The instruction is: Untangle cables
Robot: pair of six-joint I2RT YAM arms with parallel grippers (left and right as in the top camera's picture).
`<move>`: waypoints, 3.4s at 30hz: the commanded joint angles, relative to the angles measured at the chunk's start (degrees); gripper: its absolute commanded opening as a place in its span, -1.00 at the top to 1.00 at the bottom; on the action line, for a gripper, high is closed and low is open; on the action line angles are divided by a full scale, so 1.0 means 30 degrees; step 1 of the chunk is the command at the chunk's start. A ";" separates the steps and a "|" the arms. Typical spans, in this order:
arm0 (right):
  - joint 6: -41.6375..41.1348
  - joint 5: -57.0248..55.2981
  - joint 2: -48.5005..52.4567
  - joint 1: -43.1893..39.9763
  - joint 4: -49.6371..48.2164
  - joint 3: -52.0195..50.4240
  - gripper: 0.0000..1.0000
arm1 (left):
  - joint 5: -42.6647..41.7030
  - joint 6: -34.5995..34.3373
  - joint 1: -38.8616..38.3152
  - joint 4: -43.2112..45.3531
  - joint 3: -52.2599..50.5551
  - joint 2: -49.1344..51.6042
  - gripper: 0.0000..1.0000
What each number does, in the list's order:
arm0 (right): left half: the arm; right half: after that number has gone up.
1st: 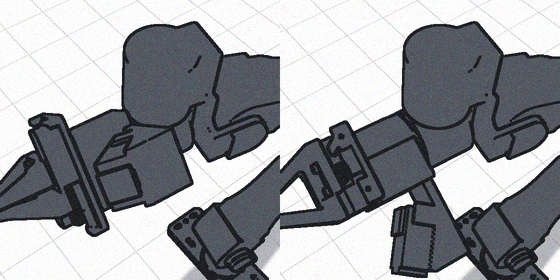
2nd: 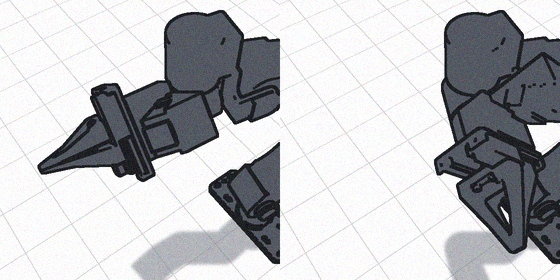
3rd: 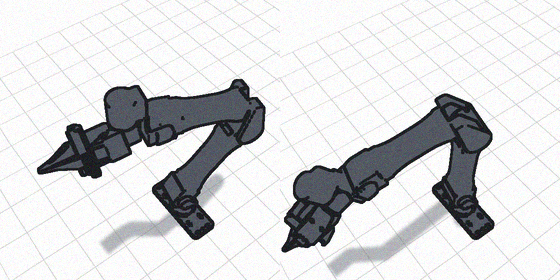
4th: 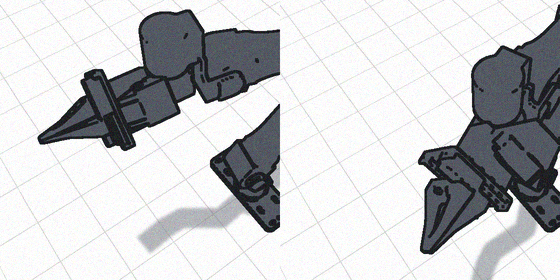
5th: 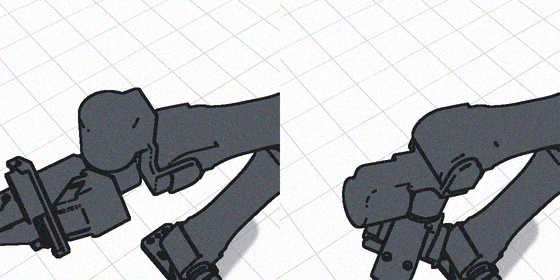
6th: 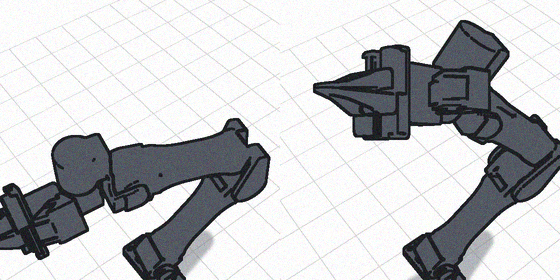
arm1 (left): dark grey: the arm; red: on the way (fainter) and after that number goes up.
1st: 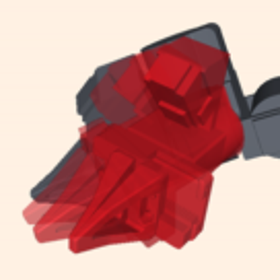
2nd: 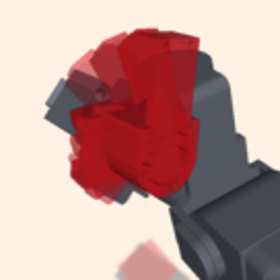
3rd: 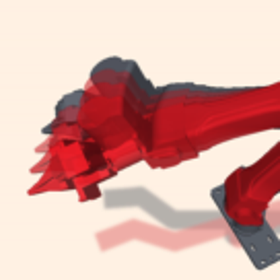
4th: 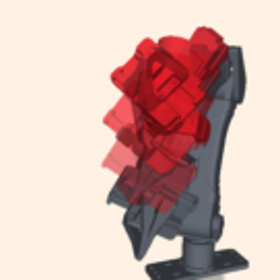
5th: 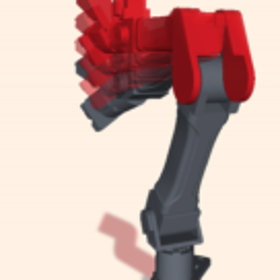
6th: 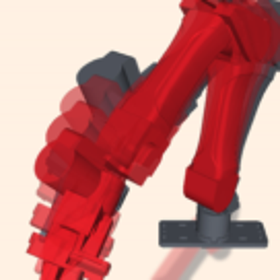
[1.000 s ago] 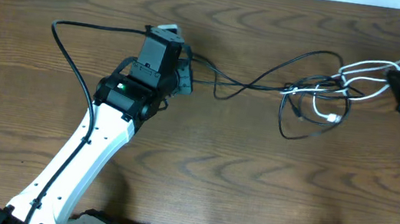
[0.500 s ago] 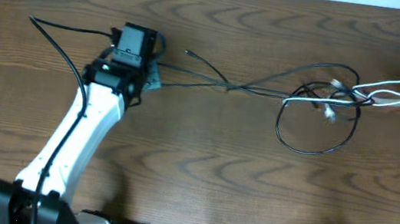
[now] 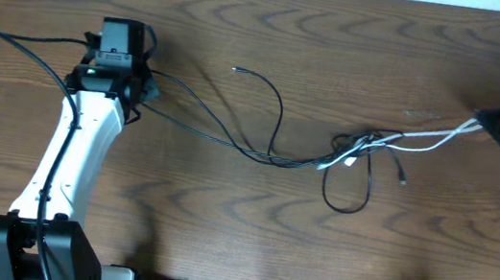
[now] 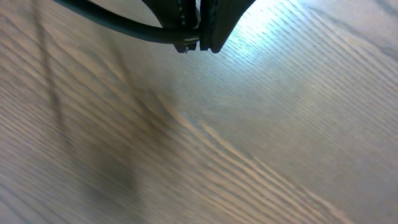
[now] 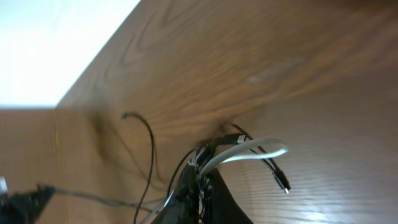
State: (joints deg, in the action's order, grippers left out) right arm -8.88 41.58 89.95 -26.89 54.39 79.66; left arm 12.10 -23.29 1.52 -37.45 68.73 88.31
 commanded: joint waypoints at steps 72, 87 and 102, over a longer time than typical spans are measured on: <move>0.2980 -0.1749 0.0058 0.4481 0.1814 0.0066 0.98 | -1.2874 0.4073 -1.0622 0.5901 0.0277 0.3752 -0.26; 0.3075 -0.1756 0.0058 0.4481 0.1814 0.0066 0.98 | -1.2881 0.4073 -1.0622 0.6237 0.0277 0.3767 -0.27; 0.3075 -0.1763 0.0058 0.4481 0.1821 0.0066 0.98 | -1.2881 0.4073 -1.0622 0.6244 0.0277 0.3774 -0.27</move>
State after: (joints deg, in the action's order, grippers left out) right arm -0.73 36.16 89.95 -13.96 59.77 79.66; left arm -25.85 -10.70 -30.22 -19.00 68.73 99.29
